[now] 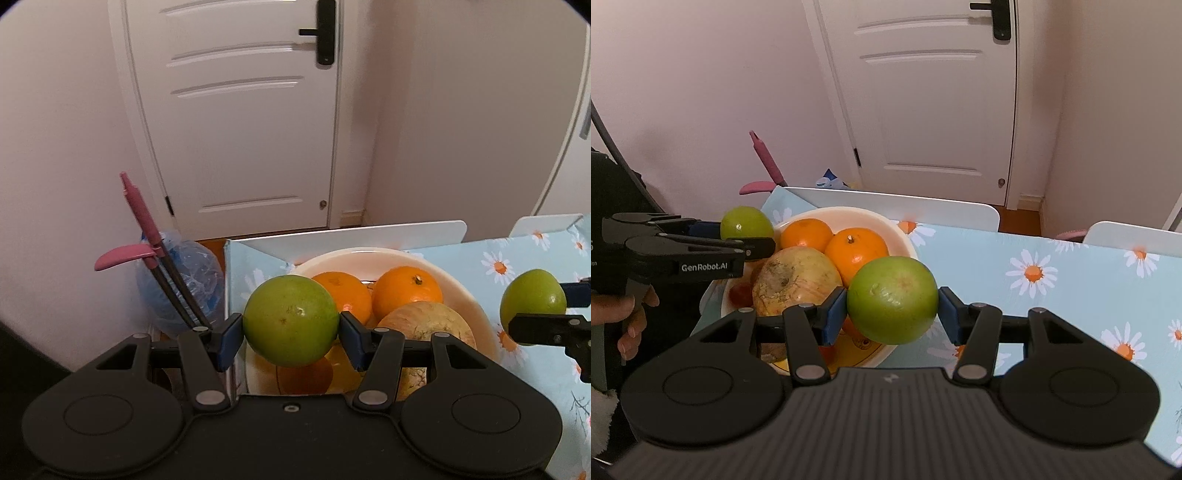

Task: Organize fruits
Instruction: 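Carry both green apples over the bowl and open the left tool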

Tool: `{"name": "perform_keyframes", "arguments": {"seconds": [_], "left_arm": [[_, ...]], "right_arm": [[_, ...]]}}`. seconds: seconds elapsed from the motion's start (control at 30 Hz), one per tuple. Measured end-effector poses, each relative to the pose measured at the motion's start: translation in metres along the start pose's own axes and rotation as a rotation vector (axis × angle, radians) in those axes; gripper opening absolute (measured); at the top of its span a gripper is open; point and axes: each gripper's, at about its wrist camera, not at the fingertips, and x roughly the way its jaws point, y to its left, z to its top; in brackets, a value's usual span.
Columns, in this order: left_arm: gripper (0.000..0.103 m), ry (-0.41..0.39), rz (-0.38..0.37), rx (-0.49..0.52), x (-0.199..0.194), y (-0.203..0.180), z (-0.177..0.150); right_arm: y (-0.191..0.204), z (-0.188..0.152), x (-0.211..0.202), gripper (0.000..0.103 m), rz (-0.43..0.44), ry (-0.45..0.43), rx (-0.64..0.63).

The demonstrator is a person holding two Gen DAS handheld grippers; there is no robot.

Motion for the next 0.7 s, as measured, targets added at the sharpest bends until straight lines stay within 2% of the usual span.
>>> {"name": "perform_keyframes", "arguments": {"seconds": [0.17,0.27,0.3,0.7], "left_arm": [[0.062,0.007,-0.026,0.012,0.003,-0.001,0.0],[0.088,-0.034,-0.005,0.014,-0.003,-0.002,0.001],[0.092,-0.049,0.001,0.017,-0.005,-0.002,0.001],[0.093,-0.045,-0.017,-0.016,-0.009,0.004,-0.002]], "right_arm": [[-0.001,0.002,0.002,0.068,-0.009,-0.001,0.007],[-0.001,0.002,0.002,0.068,-0.01,-0.002,0.009],[-0.001,0.002,0.002,0.068,-0.009,-0.002,0.009],[0.002,0.005,0.007,0.068,0.002,0.004,-0.004]]}}
